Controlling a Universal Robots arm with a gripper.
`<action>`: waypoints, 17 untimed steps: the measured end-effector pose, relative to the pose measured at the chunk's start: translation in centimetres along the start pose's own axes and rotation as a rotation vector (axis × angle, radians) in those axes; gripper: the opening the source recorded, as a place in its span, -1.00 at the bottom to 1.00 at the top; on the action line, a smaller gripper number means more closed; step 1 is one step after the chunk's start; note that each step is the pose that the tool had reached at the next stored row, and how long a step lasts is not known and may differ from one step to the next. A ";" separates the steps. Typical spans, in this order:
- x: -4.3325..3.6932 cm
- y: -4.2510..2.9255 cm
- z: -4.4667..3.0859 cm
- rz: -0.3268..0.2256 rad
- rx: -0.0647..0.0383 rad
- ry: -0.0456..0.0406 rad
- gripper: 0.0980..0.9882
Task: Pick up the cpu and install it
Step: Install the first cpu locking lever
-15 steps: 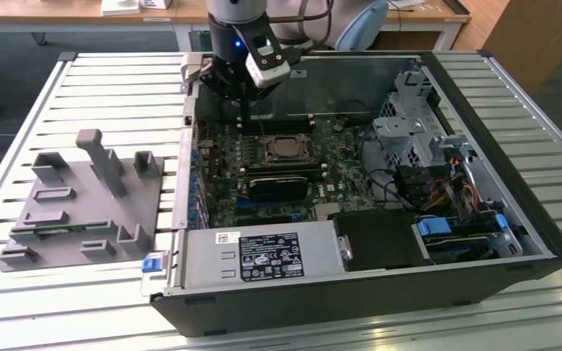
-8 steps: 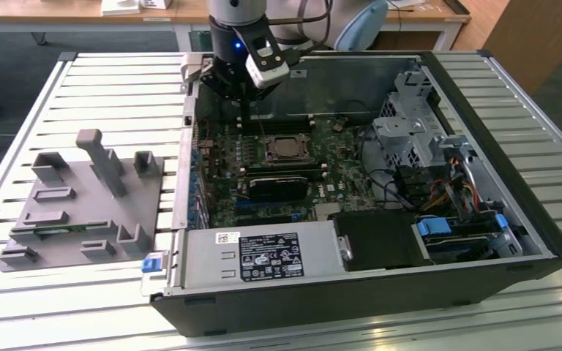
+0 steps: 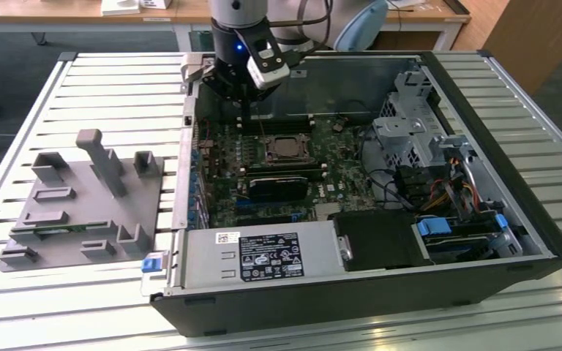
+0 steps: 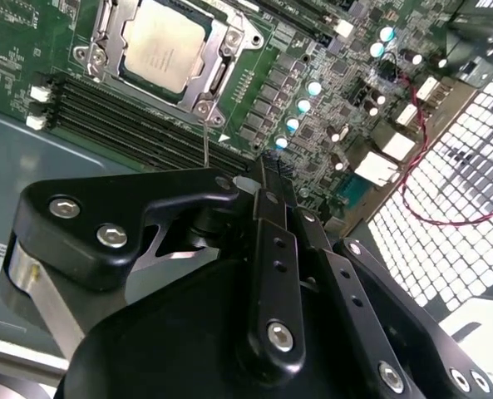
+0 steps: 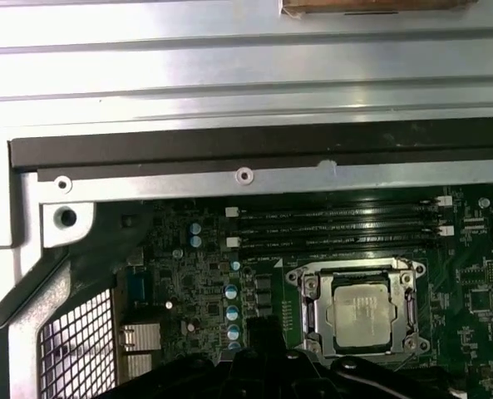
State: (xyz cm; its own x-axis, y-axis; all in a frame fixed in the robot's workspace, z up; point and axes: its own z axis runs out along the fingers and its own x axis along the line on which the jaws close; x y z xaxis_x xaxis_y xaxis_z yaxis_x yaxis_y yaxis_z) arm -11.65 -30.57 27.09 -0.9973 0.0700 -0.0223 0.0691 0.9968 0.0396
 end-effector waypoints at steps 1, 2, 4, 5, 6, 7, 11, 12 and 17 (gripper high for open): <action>-0.03 0.07 0.04 0.000 0.000 0.0002 -0.98; -0.06 0.13 0.08 0.000 0.000 0.0005 -0.98; -0.10 0.27 0.22 0.000 0.000 0.0008 -0.98; -0.11 0.36 0.30 0.000 0.000 0.0009 -0.98; -0.13 0.44 0.40 0.000 0.000 0.0011 -0.98; -0.15 0.52 0.51 0.000 0.000 0.0011 -0.98; -0.24 0.74 0.87 0.000 0.000 0.0011 -0.98; -0.27 0.79 0.92 0.000 0.000 0.0011 -0.98; -0.57 1.08 1.11 0.000 0.000 0.0016 -0.98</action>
State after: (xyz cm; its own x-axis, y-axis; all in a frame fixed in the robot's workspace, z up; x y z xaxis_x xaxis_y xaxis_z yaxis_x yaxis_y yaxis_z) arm -10.98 -29.50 26.03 -0.9973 0.0700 -0.0206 0.0691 0.9968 0.0394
